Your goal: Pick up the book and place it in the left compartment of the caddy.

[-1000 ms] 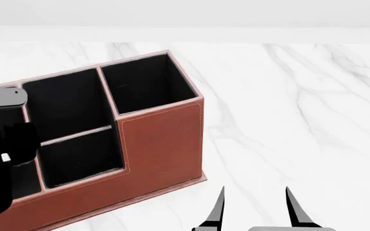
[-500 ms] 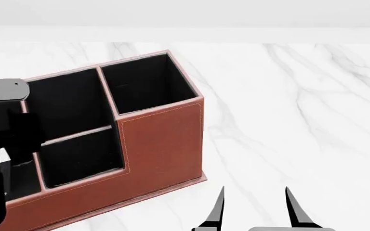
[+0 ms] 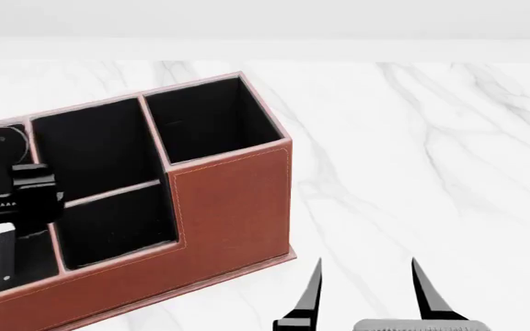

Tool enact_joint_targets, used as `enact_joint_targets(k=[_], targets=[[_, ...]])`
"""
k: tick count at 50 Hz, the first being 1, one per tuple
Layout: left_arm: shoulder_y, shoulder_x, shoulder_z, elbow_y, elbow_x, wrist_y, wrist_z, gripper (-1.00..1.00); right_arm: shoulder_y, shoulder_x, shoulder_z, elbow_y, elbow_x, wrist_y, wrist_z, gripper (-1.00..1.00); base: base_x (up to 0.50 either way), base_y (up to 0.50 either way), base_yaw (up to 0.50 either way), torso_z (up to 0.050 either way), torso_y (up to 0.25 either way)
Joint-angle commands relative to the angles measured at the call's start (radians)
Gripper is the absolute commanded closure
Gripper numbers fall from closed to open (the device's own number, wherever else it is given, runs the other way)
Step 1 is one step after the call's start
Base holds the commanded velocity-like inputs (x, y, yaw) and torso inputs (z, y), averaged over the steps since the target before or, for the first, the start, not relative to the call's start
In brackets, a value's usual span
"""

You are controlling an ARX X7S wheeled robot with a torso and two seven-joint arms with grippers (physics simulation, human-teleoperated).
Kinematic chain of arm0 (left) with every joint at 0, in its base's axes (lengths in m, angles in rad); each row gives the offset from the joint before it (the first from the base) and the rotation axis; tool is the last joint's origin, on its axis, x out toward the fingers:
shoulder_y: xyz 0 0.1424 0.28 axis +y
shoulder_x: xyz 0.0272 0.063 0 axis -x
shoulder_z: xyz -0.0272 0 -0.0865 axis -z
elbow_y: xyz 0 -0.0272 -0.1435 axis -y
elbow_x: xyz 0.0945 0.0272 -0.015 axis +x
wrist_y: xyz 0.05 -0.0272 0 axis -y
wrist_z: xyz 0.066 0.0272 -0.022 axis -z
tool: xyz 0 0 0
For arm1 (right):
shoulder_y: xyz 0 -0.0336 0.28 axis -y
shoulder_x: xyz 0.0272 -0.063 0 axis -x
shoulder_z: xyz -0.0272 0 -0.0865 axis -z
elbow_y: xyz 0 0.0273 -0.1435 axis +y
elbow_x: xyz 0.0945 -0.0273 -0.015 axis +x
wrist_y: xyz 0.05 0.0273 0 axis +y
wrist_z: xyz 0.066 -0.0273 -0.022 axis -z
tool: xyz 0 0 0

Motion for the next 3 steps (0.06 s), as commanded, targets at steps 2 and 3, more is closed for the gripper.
enact_joint_targets(k=[2, 3], targets=[[0.067, -0.004, 0.019, 0.161, 0.032, 0.034, 0.038, -1.00, 0.035, -0.012, 0.014, -0.035, -0.018, 0.044, -0.017, -1.00, 0.00, 0.00, 0.00, 0.000, 0.000], [0.079, -0.012, 0.032, 0.177, 0.051, 0.073, 0.067, -1.00, 0.040, -0.010, 0.016, -0.042, -0.016, 0.051, -0.016, -1.00, 0.00, 0.00, 0.00, 0.000, 0.000]])
